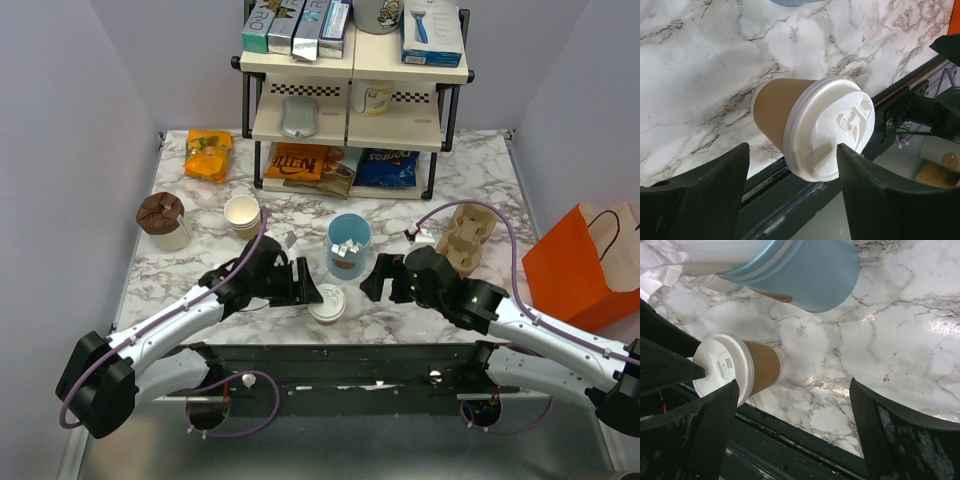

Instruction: Pack the takeout coffee

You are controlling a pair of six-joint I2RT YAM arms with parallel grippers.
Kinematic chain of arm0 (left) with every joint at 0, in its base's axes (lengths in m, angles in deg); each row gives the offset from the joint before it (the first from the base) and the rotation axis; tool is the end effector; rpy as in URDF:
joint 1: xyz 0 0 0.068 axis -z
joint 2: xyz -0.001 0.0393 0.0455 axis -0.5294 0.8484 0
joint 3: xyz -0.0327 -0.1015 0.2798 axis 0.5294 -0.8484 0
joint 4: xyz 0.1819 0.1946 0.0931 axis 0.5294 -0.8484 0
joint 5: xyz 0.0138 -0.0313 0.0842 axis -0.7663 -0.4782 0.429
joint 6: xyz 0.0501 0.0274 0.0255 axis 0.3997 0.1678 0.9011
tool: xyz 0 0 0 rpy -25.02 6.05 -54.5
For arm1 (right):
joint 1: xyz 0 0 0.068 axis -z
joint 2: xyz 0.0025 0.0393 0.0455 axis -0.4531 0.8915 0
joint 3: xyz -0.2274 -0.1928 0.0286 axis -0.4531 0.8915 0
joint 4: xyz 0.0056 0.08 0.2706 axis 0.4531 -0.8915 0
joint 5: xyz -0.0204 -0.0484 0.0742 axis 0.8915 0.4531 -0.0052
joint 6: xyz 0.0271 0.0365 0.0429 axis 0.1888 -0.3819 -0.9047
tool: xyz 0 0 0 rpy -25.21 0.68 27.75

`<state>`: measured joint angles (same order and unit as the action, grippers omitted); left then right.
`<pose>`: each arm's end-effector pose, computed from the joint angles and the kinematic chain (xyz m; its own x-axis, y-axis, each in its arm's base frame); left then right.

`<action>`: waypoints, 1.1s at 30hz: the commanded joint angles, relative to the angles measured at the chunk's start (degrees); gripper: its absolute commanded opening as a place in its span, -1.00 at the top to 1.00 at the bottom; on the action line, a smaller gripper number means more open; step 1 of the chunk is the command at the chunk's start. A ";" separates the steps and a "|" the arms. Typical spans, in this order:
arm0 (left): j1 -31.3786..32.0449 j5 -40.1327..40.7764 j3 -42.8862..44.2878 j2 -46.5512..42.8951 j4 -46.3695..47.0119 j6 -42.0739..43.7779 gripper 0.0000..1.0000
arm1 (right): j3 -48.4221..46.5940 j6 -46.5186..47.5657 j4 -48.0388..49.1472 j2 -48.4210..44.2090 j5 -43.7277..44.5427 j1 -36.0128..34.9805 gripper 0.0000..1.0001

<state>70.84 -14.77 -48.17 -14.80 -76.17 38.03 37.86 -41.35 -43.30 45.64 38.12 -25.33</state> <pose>0.1617 -0.1500 0.2153 -0.9374 -0.1222 -0.3261 0.1370 0.7315 -0.6679 0.1353 0.1574 0.2579 -0.7183 0.1425 -0.6810 -0.2419 0.8666 0.4365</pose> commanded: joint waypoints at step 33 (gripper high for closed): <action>9.03 6.17 6.09 12.40 13.98 -7.69 -0.81 | 5.15 -4.96 5.23 5.95 -11.77 5.95 0.07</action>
<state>79.43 -12.65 -42.22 2.93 -58.29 28.22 41.20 -45.20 -37.66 52.33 26.05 -20.06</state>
